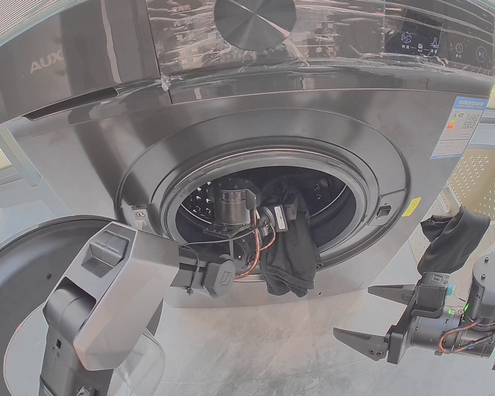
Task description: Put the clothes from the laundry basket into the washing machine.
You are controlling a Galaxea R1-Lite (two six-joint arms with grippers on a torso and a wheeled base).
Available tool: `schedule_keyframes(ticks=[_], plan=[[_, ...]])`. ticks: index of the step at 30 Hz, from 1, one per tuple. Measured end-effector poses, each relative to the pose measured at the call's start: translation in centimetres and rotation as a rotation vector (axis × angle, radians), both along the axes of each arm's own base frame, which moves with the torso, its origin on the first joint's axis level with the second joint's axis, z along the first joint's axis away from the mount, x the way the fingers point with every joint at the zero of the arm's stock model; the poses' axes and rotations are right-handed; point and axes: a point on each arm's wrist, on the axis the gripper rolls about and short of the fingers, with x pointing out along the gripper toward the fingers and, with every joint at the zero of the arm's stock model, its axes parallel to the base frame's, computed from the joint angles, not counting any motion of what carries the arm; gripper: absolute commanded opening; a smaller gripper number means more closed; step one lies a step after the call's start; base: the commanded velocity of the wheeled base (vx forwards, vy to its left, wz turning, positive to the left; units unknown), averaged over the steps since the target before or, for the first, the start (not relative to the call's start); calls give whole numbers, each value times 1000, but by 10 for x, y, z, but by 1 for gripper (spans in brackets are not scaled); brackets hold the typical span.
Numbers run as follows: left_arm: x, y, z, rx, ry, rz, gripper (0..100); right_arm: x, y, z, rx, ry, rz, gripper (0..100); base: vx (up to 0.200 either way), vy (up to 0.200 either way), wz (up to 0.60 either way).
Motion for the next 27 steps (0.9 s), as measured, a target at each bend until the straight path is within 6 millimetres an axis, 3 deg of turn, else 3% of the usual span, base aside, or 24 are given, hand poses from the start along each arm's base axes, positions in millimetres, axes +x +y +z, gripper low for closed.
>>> schedule_keyframes(ticks=[5,9,10,19,27], plan=[[-26,-1,-14,84,99,-86,100,0,0,0,2,-2,1,100,0,0,0],[-35,0,-20,126,124,-116,100,0,1,1,4,-5,1,100,0,0,0],[-36,0,-21,130,124,-121,0,0,1,1,4,-5,1,100,0,0,0],[-31,-6,-24,114,95,-129,0,1,1,2,7,-9,1,100,0,0,0],[-14,-11,3,13,-16,-90,0,1,1,2,8,-9,1,100,0,0,0]])
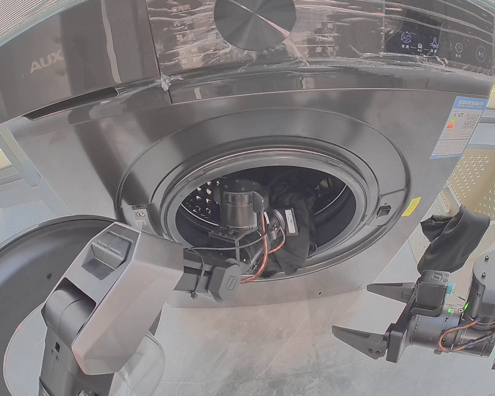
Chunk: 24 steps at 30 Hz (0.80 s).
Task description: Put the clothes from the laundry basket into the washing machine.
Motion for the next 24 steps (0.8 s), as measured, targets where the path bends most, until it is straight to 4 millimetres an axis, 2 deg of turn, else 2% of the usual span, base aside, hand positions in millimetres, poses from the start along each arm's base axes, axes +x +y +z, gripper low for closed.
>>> schedule_keyframes(ticks=[6,9,10,14,17,24], plan=[[21,3,34,-118,-120,76,0,0,0,0,1,-1,0,100,0,0,0],[32,7,44,-160,-168,118,0,1,0,0,2,-2,-1,100,0,0,0],[36,10,44,-166,-175,132,100,1,0,0,2,-2,-3,100,0,0,0],[41,12,39,-168,-170,147,100,1,0,0,2,-2,-5,100,0,0,0],[39,13,27,-138,-126,148,100,2,-1,0,2,-2,-7,100,0,0,0],[19,12,-4,-28,3,100,100,2,-1,1,3,-4,-8,100,0,0,0]])
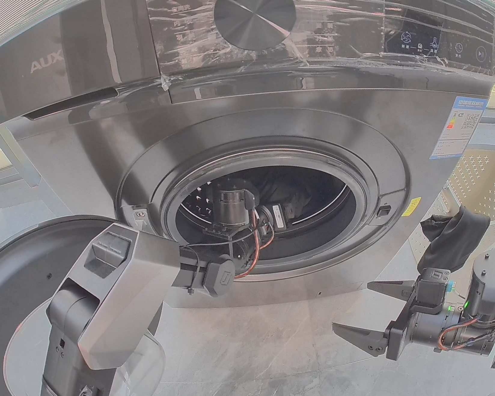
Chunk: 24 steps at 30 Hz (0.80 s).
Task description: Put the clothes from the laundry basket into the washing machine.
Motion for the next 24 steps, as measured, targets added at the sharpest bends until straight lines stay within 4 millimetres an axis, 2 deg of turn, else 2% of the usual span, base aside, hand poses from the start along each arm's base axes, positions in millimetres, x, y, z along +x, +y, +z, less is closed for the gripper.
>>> schedule_keyframes(ticks=[4,9,10,17,24], plan=[[-11,-1,-14,73,37,-48,100,0,0,0,0,-1,1,100,0,0,0],[-12,-2,-22,99,50,-62,100,0,1,0,1,-1,4,100,0,0,0],[-11,-2,-23,104,49,-65,0,0,1,0,1,-1,5,100,0,0,0],[-2,-5,-19,88,12,-61,0,0,2,0,0,0,7,100,0,0,0],[19,-8,7,7,-100,-8,0,0,3,0,3,-2,7,100,0,0,0]])
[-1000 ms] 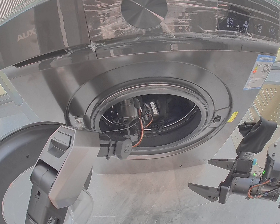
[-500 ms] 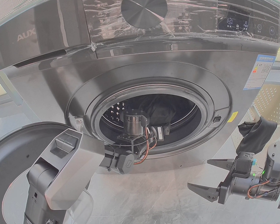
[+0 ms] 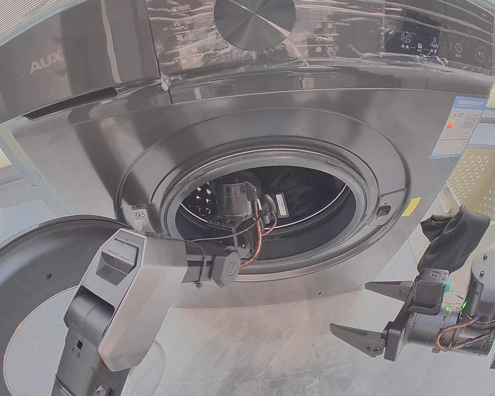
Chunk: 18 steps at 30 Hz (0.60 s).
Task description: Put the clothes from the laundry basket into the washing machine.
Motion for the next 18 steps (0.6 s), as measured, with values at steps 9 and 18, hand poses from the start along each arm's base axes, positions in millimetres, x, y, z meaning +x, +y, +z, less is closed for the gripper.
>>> schedule_keyframes(ticks=[9,18], plan=[[20,16,7,-95,-90,64,0,1,1,0,3,-1,0,100,0,0,0],[18,17,16,-101,-69,74,100,2,1,0,2,1,-2,100,0,0,0]])
